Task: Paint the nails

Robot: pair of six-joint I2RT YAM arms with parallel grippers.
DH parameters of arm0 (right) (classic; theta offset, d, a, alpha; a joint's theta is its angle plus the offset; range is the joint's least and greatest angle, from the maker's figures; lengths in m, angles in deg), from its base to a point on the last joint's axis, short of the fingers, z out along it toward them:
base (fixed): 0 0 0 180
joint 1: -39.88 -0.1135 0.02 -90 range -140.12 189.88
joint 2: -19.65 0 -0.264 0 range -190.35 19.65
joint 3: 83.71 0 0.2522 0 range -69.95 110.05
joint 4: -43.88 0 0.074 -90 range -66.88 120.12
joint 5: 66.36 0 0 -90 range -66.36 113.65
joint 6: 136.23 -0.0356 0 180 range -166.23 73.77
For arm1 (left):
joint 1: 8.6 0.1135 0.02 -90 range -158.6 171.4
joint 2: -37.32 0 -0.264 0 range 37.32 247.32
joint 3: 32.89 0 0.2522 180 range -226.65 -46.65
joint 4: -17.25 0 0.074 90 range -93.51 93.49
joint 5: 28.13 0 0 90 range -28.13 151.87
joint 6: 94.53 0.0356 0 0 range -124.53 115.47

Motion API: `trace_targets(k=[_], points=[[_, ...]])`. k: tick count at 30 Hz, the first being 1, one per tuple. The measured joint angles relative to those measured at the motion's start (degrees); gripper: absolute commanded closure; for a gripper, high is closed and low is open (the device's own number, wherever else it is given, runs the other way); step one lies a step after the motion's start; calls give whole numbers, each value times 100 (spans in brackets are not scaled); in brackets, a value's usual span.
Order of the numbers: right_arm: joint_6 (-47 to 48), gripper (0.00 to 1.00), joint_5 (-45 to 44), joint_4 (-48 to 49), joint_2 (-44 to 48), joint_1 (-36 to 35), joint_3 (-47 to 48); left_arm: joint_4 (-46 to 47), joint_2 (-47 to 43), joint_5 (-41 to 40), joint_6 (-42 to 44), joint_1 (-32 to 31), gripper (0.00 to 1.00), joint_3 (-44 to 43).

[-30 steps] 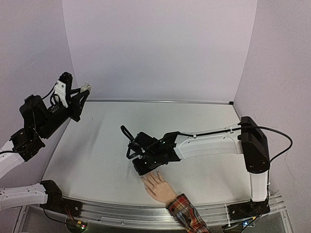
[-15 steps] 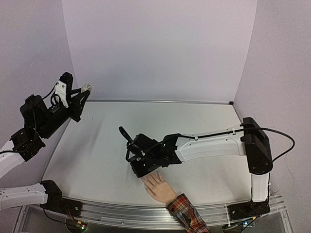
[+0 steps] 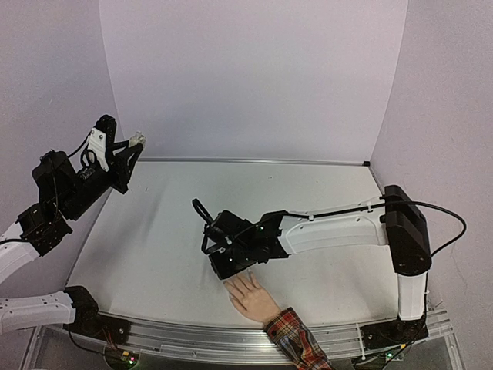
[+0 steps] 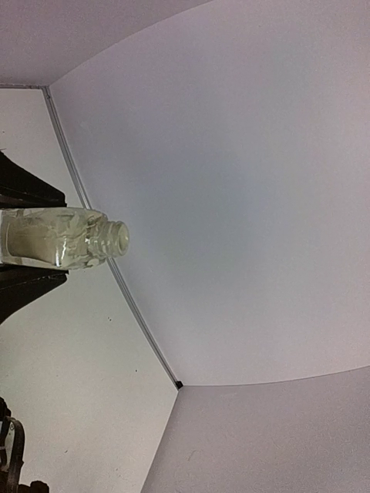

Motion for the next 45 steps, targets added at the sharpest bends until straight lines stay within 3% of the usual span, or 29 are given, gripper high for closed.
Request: trace_targets(k=[45], points=[[-125, 100, 111, -4, -64, 39, -100, -2, 0, 2, 2, 0, 100, 0]])
